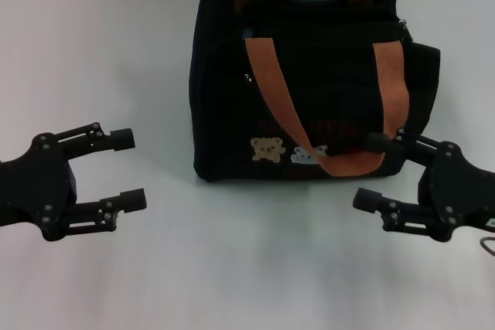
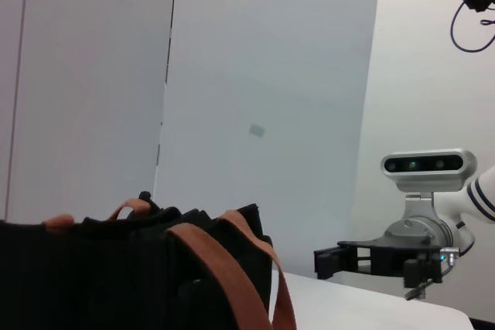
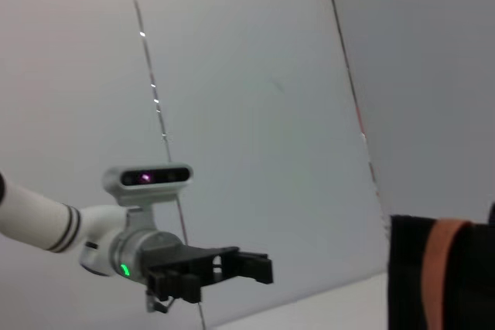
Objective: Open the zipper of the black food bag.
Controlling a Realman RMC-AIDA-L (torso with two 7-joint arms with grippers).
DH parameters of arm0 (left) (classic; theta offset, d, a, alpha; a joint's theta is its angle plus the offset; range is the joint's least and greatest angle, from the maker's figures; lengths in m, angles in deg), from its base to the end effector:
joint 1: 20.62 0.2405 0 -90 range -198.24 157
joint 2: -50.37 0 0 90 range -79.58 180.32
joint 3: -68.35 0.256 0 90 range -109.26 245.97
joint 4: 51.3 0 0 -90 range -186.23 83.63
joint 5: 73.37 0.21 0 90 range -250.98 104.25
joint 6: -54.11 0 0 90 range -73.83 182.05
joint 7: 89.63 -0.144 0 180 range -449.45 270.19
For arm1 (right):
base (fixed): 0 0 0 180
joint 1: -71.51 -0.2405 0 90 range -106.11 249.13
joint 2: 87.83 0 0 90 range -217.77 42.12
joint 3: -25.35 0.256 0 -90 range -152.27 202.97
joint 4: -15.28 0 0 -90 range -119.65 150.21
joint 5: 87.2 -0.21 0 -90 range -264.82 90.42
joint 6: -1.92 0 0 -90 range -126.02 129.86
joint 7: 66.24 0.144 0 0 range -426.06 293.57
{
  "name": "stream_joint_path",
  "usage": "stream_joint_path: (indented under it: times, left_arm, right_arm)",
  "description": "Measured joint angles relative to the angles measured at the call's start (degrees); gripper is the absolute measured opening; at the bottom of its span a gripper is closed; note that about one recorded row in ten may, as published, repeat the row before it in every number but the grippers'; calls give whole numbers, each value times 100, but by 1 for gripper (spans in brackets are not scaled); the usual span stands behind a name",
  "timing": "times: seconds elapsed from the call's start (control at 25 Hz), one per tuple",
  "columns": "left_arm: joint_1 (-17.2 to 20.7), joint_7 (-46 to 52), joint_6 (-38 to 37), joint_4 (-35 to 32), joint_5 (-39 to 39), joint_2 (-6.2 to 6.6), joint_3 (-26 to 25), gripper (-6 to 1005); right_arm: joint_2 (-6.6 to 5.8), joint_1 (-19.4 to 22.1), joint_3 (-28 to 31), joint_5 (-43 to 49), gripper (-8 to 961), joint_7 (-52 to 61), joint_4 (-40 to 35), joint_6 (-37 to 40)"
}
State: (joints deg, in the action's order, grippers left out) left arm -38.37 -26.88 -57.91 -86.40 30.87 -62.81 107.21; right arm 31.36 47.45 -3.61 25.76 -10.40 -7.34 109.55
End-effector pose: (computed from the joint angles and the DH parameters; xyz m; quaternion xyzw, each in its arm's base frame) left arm -0.2976 0.2424 0.0524 -0.9252 -0.1119 -0.3471 0.1048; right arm 0.2734 0.2509 -0.0116 -0.8992 0.1387 0.4038 0.0961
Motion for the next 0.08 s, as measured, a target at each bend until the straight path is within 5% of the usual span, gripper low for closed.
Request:
stream_joint_path:
  times: [0.08]
  left_arm:
    - [6,0,20,2,1,-7,0,809]
  right_arm:
    - [6,-7,0,-4,842,0,19,-45]
